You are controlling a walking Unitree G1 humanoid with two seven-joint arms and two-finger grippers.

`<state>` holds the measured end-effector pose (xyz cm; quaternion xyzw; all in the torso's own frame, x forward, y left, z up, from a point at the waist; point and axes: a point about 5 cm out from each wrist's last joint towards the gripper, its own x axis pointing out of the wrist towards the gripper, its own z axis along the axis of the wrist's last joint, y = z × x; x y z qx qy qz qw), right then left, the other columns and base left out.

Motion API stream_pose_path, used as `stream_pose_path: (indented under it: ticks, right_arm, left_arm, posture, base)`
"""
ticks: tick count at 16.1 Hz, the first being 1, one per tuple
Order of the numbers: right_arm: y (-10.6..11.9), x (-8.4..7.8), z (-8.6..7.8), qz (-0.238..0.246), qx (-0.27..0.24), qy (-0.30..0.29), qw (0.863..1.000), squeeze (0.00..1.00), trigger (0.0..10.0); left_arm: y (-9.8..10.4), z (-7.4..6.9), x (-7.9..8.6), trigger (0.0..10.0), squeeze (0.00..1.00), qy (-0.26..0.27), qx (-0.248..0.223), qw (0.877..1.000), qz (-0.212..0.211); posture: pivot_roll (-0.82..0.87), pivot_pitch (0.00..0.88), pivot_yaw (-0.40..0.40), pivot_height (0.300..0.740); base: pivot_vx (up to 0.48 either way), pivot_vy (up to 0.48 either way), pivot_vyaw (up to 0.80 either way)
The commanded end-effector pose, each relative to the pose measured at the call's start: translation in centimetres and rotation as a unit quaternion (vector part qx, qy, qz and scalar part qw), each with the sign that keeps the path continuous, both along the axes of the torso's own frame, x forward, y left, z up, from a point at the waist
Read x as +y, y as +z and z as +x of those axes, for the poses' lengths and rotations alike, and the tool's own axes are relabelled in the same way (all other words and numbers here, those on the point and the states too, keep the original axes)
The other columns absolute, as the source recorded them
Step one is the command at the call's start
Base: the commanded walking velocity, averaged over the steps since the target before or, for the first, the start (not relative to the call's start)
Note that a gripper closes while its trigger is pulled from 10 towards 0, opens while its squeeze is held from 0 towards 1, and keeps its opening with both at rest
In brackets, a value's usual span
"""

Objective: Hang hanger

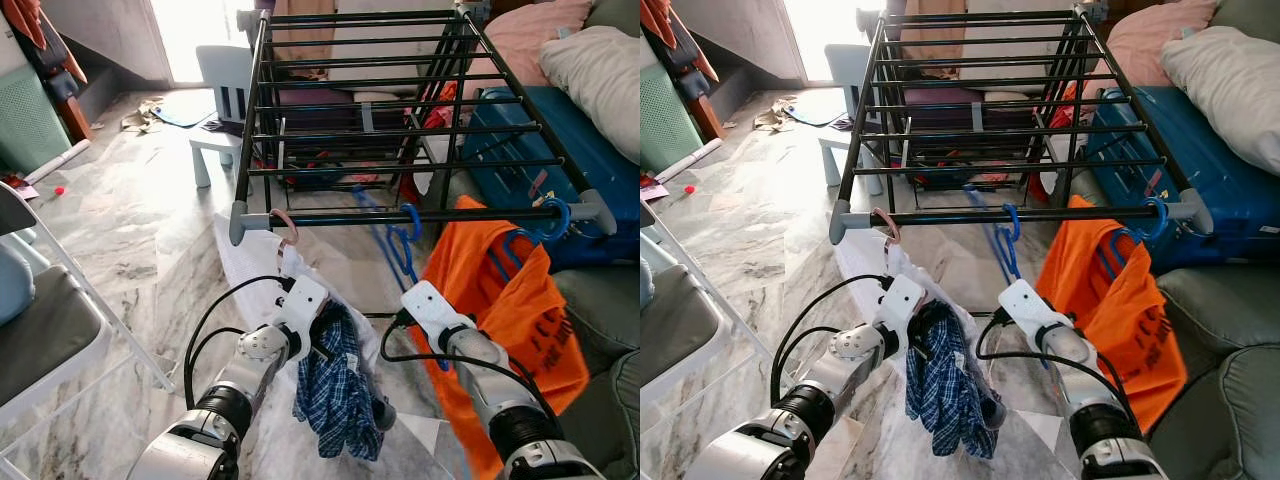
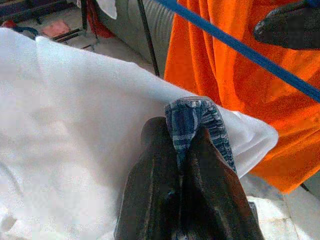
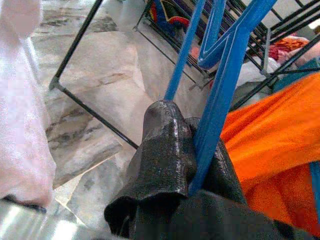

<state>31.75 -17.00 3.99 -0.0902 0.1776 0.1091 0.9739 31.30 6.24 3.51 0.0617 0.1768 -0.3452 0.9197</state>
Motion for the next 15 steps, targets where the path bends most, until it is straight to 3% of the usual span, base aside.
stream_pose_path:
  ticks: [1,2,3,4,5,6,7,8,10,13,15]
  right_arm:
    - [-0.6,-0.5,-0.4,0.001,0.01,-0.015,1.0,0.0,0.0]
    - [-0.7,-0.6,-0.4,0.0,0.01,-0.017,1.0,0.0,0.0]
    - [-0.7,-0.7,-0.5,-0.001,0.01,-0.021,1.0,0.0,0.8]
    - [-0.7,-0.6,-0.5,-0.001,0.009,-0.022,1.0,0.0,0.0]
    - [-0.8,-0.6,-0.5,-0.001,0.009,-0.023,1.0,0.0,0.5]
    - [-0.8,-0.6,-0.6,-0.001,0.008,-0.024,1.0,0.0,2.7]
    - [-0.8,-0.6,-0.6,0.0,0.005,-0.026,1.0,0.0,8.2]
    - [-0.5,-0.7,-0.6,0.001,-0.007,-0.036,0.999,0.0,10.0]
    - [1.4,-1.3,-0.5,0.009,-0.072,-0.074,0.995,0.0,10.0]
    - [3.1,-1.5,-1.3,0.017,-0.13,-0.104,0.986,0.0,10.0]
    - [2.8,-1.4,-2.8,0.018,-0.128,-0.107,0.986,0.0,10.0]
  left_arm:
    - [0.0,0.0,0.0,10.0,0.0,0.002,0.0,1.0,0.006]
    - [0.0,0.0,0.0,10.0,0.0,0.001,0.0,1.0,0.006]
    - [0.0,0.0,-0.1,10.0,0.0,0.001,0.0,1.0,0.007]
    - [0.0,0.0,-0.1,10.0,0.0,0.002,-0.001,1.0,0.008]
    - [0.0,0.0,-0.1,10.0,0.0,0.003,-0.001,1.0,0.008]
    - [0.0,0.0,-0.1,10.0,0.0,0.004,-0.001,1.0,0.007]
    - [0.0,0.0,-0.1,10.0,0.0,0.005,0.0,1.0,0.003]
    - [0.1,0.0,-0.1,10.0,0.0,0.008,-0.001,1.0,-0.001]
    - [0.4,0.2,-0.2,10.0,0.0,0.012,-0.008,1.0,-0.017]
    - [0.4,0.1,0.0,10.0,0.0,0.009,-0.01,1.0,-0.013]
    - [0.4,0.1,-0.2,10.0,0.0,0.005,-0.01,1.0,-0.016]
  posture:
    - [-0.01,0.0,0.025,0.74]
    - [-0.01,0.0,0.025,0.74]
    - [-0.01,0.0,0.024,0.74]
    - [-0.01,0.0,0.023,0.74]
    - [-0.01,0.0,0.022,0.74]
    - [-0.01,0.0,0.023,0.74]
    - [-0.01,0.0,0.02,0.74]
    - [-0.01,0.0,0.019,0.74]
    - [0.0,0.0,0.018,0.74]
    - [-0.01,0.0,0.024,0.74]
    - [-0.02,0.0,0.026,0.74]
  base:
    - [0.0,0.0,0.0]
    - [0.0,0.0,0.0]
    - [0.0,0.0,0.0]
    - [0.0,0.0,0.0]
    - [0.0,0.0,0.0]
    - [0.0,0.0,0.0]
    - [0.0,0.0,0.0]
    - [0.0,0.0,0.0]
    - [0.0,0.0,0.0]
    - [0.0,0.0,0.0]
    - [0.0,0.0,0.0]
